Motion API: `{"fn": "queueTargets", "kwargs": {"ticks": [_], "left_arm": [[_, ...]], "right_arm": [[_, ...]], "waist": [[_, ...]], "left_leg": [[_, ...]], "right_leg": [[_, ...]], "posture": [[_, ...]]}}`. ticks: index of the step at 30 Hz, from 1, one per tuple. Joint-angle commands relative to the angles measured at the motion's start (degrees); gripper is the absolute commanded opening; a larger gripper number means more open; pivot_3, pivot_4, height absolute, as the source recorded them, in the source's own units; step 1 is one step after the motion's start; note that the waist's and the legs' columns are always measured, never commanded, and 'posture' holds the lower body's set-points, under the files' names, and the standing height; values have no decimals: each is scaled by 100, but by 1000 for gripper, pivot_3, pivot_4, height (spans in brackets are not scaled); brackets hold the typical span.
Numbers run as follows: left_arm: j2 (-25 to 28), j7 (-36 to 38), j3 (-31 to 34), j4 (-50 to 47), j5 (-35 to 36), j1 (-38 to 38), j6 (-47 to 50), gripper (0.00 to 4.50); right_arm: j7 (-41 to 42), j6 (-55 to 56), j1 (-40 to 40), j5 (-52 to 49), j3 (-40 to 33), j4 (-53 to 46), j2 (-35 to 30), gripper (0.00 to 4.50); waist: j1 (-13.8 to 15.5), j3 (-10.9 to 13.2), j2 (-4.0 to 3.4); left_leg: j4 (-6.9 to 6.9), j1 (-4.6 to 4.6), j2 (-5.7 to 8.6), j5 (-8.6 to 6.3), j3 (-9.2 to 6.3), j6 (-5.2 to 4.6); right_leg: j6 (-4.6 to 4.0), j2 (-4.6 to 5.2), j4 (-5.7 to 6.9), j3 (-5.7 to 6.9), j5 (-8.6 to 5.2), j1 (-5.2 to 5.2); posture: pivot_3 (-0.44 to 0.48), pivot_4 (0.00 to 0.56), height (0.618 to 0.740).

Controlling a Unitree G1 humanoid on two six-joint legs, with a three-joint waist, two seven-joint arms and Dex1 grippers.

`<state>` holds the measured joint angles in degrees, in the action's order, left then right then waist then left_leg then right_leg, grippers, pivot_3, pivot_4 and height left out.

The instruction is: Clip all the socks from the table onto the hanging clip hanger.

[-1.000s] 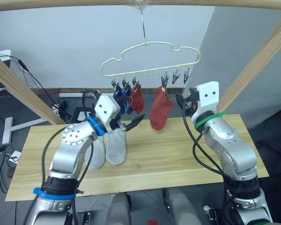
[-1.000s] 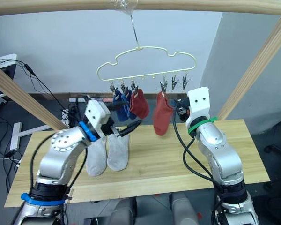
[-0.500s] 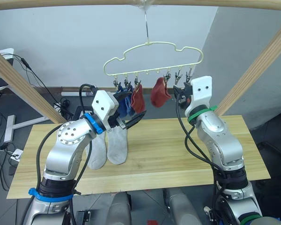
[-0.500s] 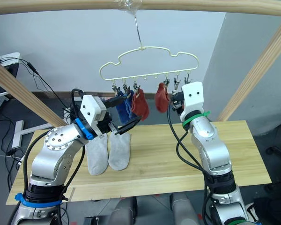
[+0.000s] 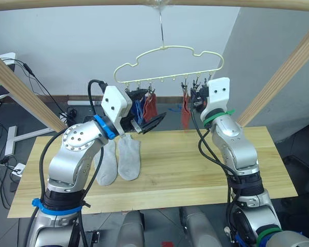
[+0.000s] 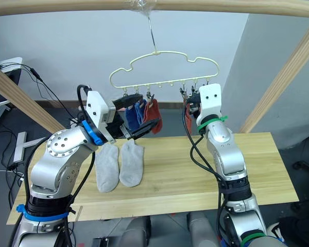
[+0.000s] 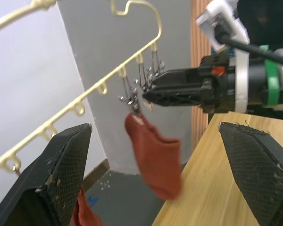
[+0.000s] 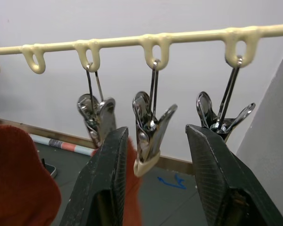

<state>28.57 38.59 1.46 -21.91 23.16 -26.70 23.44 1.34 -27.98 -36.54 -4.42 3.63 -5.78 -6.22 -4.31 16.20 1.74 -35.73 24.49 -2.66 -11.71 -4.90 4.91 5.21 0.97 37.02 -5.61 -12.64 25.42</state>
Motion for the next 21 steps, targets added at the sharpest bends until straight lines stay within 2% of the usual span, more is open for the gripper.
{"fn": "queueTargets", "kwargs": {"ticks": [1, 9, 16, 21], "left_arm": [[-34, -78, 64, -222, 104, -62, 12, 4500], [-46, -176, 85, -246, 180, -185, 108, 4500], [-142, -231, 317, -190, 976, -441, 831, 4500], [-75, -172, 293, -277, 1012, -396, 855, 4500]], "right_arm": [[52, 250, -133, 82, 23, -11, 83, 2010], [146, 395, -316, 157, 6, 199, 236, 2010], [204, 423, -403, 158, -6, 250, 255, 2010], [219, 442, -409, 179, -11, 269, 267, 2010]], "waist": [[4, 0, 0], [30, 0, 0], [91, 0, 0], [105, 0, 0]], "left_leg": [[0, 0, 0, 0, 0, 0], [-1, 0, 0, 0, -1, 0], [0, 1, 0, 0, -2, 0], [0, 1, 0, 0, -2, 0]], "right_leg": [[0, 0, 0, 0, 0, 0], [0, 0, 1, 1, 0, 0], [0, 0, 1, 3, 0, 0], [-1, 0, 1, 3, 0, 0]], "posture": [[26, 272, 740], [40, 270, 740], [46, 268, 740], [49, 265, 740]]}}
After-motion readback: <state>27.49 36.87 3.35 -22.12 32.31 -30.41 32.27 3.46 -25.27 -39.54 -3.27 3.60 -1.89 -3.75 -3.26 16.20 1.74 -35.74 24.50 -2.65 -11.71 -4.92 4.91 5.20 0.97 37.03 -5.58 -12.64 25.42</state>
